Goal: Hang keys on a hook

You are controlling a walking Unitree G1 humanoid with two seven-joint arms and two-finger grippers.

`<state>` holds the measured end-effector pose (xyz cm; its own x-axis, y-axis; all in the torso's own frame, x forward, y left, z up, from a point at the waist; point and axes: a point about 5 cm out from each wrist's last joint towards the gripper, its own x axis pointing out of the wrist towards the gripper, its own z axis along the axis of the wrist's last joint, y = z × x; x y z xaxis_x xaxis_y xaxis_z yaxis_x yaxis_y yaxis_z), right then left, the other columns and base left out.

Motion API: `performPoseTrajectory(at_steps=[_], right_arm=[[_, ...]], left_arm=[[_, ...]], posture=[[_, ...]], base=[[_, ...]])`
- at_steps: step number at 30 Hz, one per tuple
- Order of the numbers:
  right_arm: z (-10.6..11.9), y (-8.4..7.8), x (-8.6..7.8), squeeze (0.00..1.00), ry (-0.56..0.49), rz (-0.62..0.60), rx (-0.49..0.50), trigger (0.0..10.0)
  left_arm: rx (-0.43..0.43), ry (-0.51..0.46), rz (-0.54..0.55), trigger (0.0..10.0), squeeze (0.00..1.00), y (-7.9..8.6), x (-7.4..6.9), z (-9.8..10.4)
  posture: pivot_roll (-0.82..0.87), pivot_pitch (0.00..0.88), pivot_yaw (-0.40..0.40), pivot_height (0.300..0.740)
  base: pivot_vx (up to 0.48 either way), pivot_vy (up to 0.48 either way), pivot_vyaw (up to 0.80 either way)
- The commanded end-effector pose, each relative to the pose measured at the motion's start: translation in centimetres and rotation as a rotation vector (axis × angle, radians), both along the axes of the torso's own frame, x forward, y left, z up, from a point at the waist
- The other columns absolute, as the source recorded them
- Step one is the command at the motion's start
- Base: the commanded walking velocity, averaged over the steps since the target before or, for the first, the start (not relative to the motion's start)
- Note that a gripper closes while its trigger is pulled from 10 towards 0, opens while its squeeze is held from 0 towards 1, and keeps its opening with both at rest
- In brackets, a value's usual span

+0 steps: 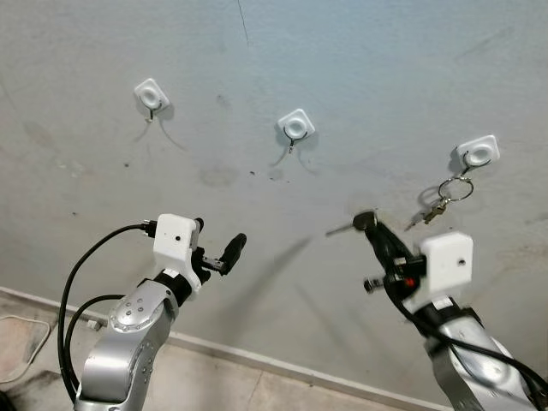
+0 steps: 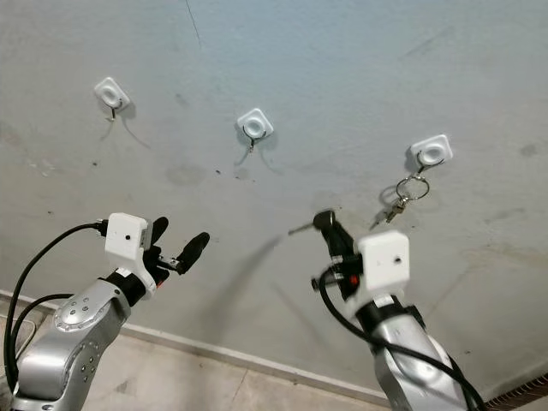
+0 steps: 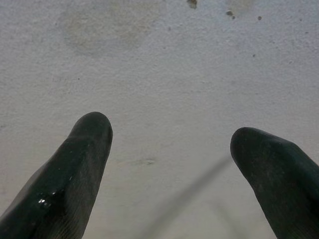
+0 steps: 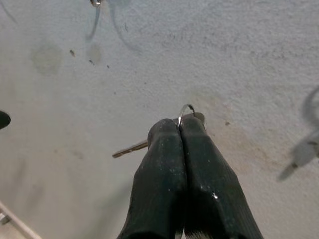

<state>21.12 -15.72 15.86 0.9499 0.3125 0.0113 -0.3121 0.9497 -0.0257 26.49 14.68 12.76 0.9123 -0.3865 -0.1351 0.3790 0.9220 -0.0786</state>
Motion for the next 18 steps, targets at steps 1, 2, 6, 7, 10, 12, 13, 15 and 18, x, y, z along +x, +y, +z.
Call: performPoseTrajectory(at_steps=[1, 2, 6, 7, 10, 12, 13, 15, 18], right_arm=[[0.7, -0.1, -0.2, 0.0, -0.015, 0.014, 0.002, 10.0], [0.8, 0.2, -0.4, 0.0, -0.011, 0.041, -0.004, 10.0], [1.2, 1.3, -0.1, 0.0, -0.018, 0.096, 0.008, 10.0], [1.5, 2.0, 0.2, 0.0, -0.027, 0.123, 0.019, 10.0], [2.1, 3.5, 1.0, 0.0, -0.049, 0.175, 0.05, 10.0], [2.6, 5.3, 1.9, 0.0, -0.054, 0.261, 0.109, 10.0], [2.7, 5.6, 2.1, 0.0, -0.056, 0.276, 0.111, 10.0], [3.0, 6.3, 2.8, 0.0, -0.073, 0.29, 0.122, 10.0], [3.3, 7.8, 4.1, 0.0, -0.081, 0.342, 0.174, 10.0]], left_arm=[[0.005, -0.006, -0.001, 10.0, 0.0, 0.1, -0.2, 0.2], [0.007, -0.008, -0.002, 10.0, 0.0, 0.1, -0.3, 0.2], [0.01, -0.007, -0.013, 10.0, 0.0, -0.2, -0.3, 0.2], [0.012, -0.007, -0.013, 10.0, 0.0, -0.2, -0.2, 0.2], [0.013, -0.014, -0.002, 10.0, 0.0, -0.1, 0.0, 0.4], [0.014, -0.017, 0.0, 10.0, 0.0, 0.0, -0.1, 0.5], [0.014, -0.017, 0.001, 10.0, 0.0, 0.0, -0.2, 0.5], [0.017, -0.015, 0.003, 10.0, 0.0, 0.1, -0.3, 0.4], [0.021, -0.017, 0.012, 10.0, 0.0, 0.3, -0.3, 0.6]], posture=[[0.11, 0.0, -0.043, 0.74], [0.1, 0.0, -0.036, 0.74], [0.11, 0.0, -0.035, 0.74], [0.12, 0.0, -0.037, 0.74], [0.13, 0.0, -0.041, 0.74], [0.15, 0.0, -0.043, 0.74], [0.15, 0.0, -0.043, 0.74], [0.16, 0.0, -0.046, 0.74], [0.18, 0.0, -0.052, 0.74]], base=[[0.0, 0.0, 0.0], [0.0, 0.0, 0.0], [0.0, 0.0, 0.0], [0.0, 0.0, 0.0], [0.0, 0.0, 0.0], [0.0, 0.0, 0.0], [0.0, 0.0, 0.0], [0.0, 0.0, 0.0], [0.0, 0.0, 0.0]])
